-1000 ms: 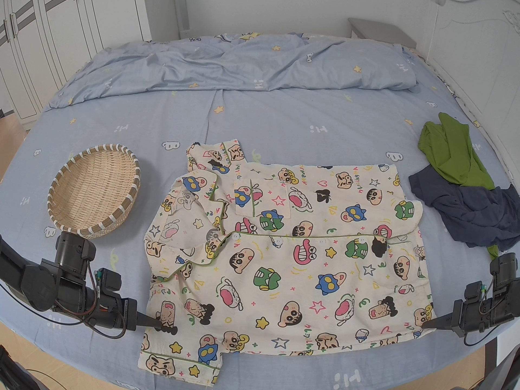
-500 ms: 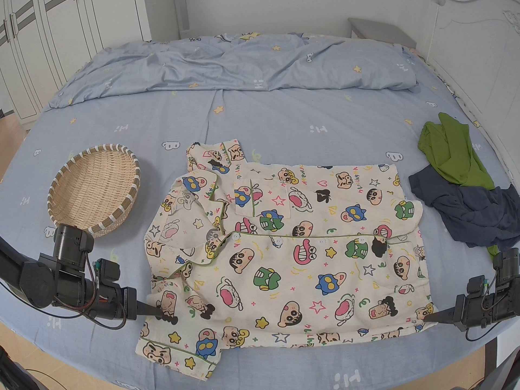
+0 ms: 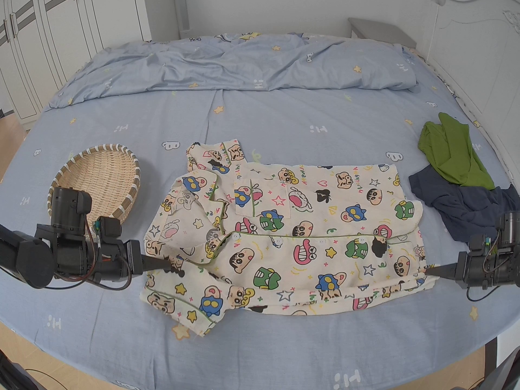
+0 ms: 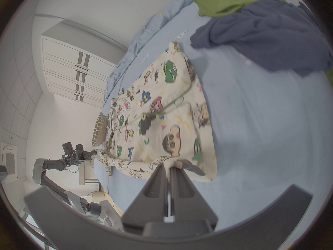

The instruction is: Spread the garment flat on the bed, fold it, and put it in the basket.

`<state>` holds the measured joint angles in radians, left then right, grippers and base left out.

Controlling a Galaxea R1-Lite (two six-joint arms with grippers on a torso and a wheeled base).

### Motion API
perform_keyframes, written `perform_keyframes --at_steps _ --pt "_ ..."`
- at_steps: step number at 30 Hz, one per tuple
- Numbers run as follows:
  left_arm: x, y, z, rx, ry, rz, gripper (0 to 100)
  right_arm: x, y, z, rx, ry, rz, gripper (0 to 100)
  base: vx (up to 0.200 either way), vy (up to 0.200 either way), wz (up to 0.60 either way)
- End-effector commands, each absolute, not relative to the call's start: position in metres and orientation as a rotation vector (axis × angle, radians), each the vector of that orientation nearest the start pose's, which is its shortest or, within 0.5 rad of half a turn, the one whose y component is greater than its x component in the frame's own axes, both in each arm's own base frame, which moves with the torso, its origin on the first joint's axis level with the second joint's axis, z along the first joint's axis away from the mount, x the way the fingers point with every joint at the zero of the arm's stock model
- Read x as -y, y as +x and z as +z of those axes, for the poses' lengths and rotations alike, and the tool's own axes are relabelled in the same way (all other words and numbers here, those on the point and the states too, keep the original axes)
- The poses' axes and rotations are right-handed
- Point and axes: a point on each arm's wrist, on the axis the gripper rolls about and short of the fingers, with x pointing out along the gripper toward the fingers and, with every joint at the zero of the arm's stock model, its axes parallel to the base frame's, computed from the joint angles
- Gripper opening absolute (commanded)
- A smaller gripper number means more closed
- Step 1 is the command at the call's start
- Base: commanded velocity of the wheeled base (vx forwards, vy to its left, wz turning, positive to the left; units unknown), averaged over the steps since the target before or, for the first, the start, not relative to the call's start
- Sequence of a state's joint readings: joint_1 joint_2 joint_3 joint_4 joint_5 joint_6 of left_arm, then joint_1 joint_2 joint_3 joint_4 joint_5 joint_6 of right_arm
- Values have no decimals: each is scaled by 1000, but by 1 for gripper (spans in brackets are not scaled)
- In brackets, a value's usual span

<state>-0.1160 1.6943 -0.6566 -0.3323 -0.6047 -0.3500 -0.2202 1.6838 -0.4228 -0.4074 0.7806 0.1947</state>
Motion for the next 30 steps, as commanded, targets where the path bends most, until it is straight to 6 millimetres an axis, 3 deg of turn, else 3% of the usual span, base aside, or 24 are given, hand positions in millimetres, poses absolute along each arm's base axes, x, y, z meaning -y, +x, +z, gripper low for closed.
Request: perform_keyframes --at_steps 1,14,20,30 --pt "51 286 134 -765 -498 -587 0 39 251 87 -781 590 458 0 0 0 0" --pt "47 343 132 -705 -512 -537 0 47 304 104 -719 573 466 0 0 0 0" --pt "42 363 128 -675 -498 -465 0 46 313 100 -720 565 472 0 0 0 0" --pt "42 371 124 -677 -497 -456 0 47 317 85 -750 572 471 0 0 0 0"
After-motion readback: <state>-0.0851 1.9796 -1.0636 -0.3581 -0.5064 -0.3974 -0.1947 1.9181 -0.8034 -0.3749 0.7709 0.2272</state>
